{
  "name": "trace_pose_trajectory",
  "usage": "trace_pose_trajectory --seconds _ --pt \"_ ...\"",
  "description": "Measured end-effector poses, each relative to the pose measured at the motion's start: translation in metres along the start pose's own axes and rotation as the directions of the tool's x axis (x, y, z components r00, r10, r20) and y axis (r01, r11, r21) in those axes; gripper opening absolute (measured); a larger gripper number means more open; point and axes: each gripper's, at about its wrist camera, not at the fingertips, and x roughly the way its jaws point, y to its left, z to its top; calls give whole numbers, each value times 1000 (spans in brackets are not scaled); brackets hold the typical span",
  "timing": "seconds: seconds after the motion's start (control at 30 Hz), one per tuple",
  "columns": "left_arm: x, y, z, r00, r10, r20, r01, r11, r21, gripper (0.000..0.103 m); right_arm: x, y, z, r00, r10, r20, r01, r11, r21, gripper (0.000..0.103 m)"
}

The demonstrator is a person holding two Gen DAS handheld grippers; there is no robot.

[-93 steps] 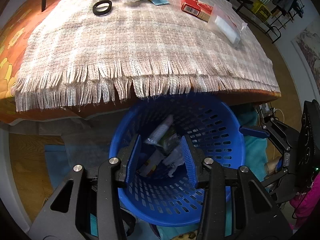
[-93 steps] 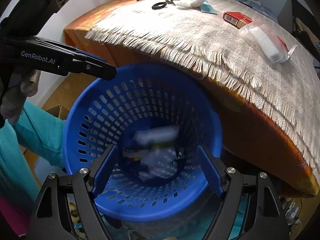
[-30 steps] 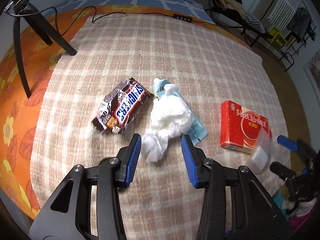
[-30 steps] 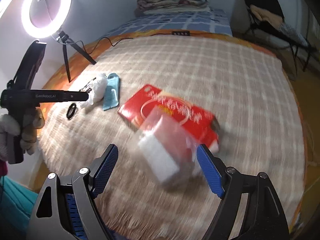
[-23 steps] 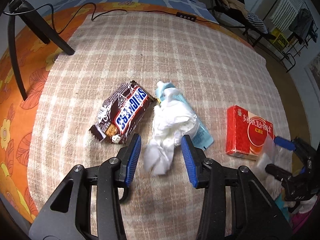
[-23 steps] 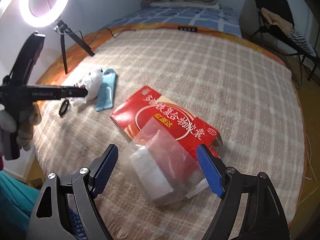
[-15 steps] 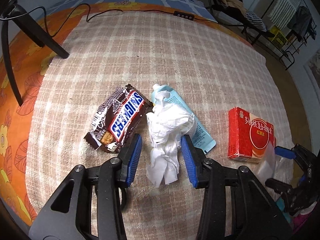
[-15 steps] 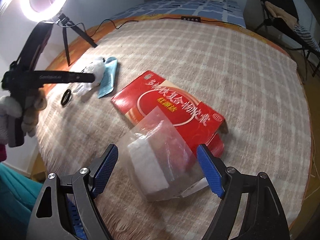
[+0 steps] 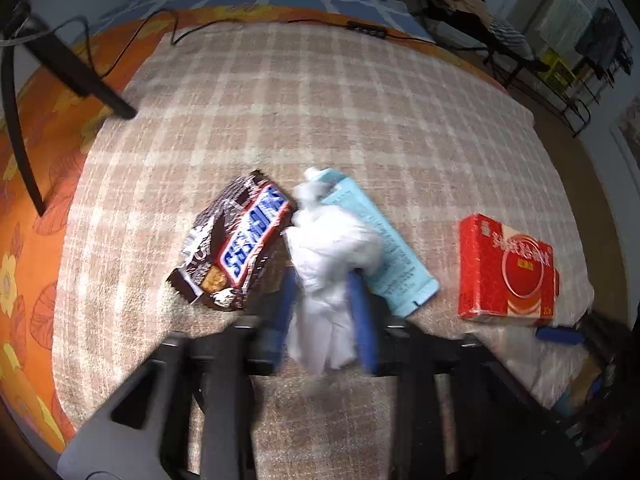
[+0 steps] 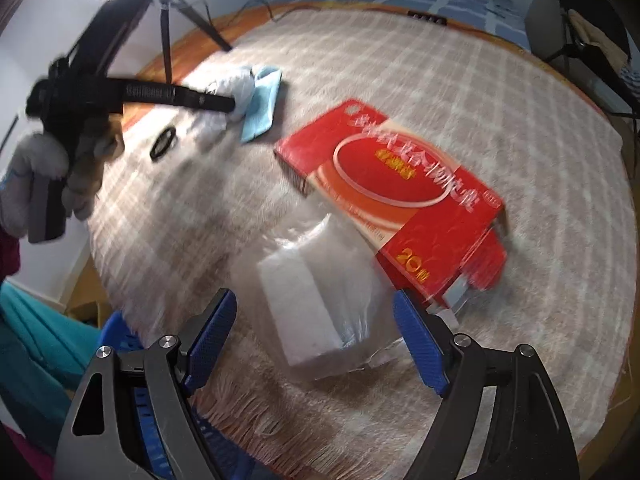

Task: Collect trash
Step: 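Close left gripper on white tissue while right gripper grasps clear plastic bag, then lift tissue in left gripper while right gripper lifts clear bag toward basket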

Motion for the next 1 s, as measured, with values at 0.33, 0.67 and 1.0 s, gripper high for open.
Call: trace_pose_trajectory --seconds 0.33,0.67,1.0 --pt "8 1 -1 1000 -23 0 23 1000 8 24 19 32 0 993 -118 12 118 980 -163 87" --pt "-7 -16 -5 1000 -2 28 1 999 49 19 3 30 -10 999 -48 21 51 984 -168 42" --pt "-41 -10 -10 997 -15 82 11 999 49 19 -14 19 -8 996 -7 90 12 998 -57 11"
